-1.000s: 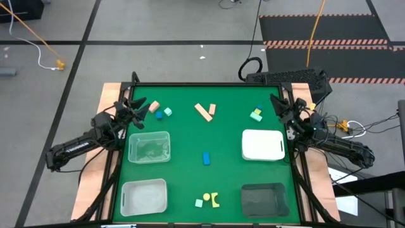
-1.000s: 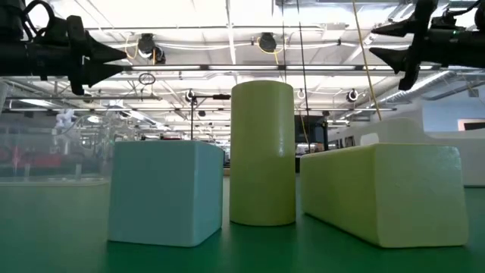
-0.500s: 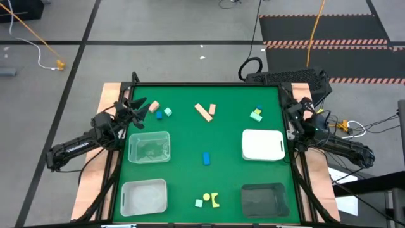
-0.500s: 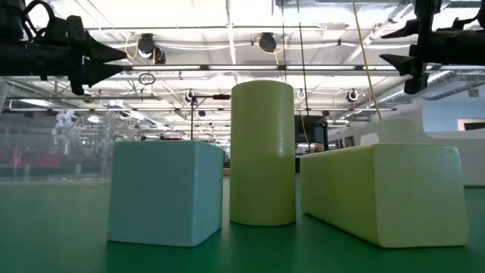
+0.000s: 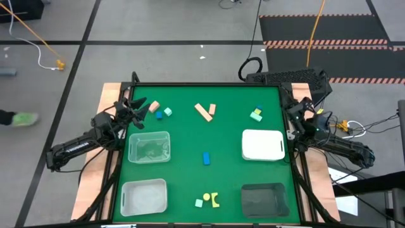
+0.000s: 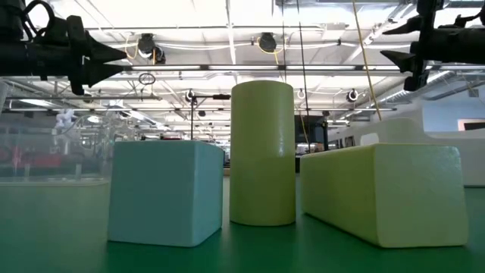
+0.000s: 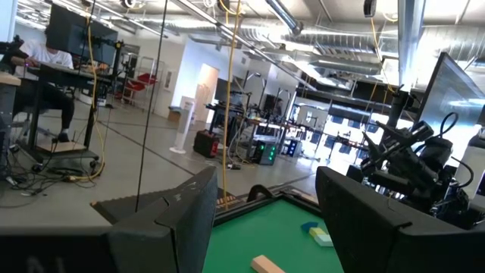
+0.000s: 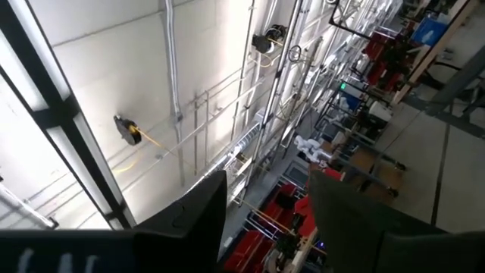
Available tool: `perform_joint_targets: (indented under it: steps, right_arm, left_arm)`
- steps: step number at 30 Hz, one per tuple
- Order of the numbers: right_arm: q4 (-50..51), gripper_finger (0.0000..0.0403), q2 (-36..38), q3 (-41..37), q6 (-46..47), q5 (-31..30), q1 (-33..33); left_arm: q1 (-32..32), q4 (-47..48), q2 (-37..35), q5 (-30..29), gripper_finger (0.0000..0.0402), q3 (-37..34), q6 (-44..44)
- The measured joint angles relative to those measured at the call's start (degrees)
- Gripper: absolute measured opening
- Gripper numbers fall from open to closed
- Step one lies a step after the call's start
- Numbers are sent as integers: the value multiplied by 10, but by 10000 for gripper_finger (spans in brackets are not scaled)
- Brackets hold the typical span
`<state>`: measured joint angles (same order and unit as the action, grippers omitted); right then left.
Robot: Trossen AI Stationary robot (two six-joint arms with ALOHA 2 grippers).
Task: Sort & place blocks by color
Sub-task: Put the top right blue block into the white bin
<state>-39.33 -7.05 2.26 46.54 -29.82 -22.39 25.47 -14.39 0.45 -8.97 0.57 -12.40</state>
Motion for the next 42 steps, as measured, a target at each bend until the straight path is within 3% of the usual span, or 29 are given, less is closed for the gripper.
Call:
perform_joint_targets:
  steps: [9, 22, 27, 35, 42]
  right_arm:
    - [4, 180, -42, 60, -82, 16, 0]
    - [102, 180, -234, 197, -149, 45, 0]
    - [196, 180, -301, 271, -184, 38, 0]
    - [413, 180, -374, 396, -187, -29, -23]
    - [617, 180, -426, 465, -94, -32, -72]
  left_arm:
    - [0, 0, 0, 0, 225, 0, 0]
    - [0, 0, 0, 0, 225, 0, 0]
    - [0, 0, 0, 0, 225, 0, 0]
    - [0, 0, 0, 0, 225, 0, 0]
    - [0, 0, 0, 0, 225, 0, 0]
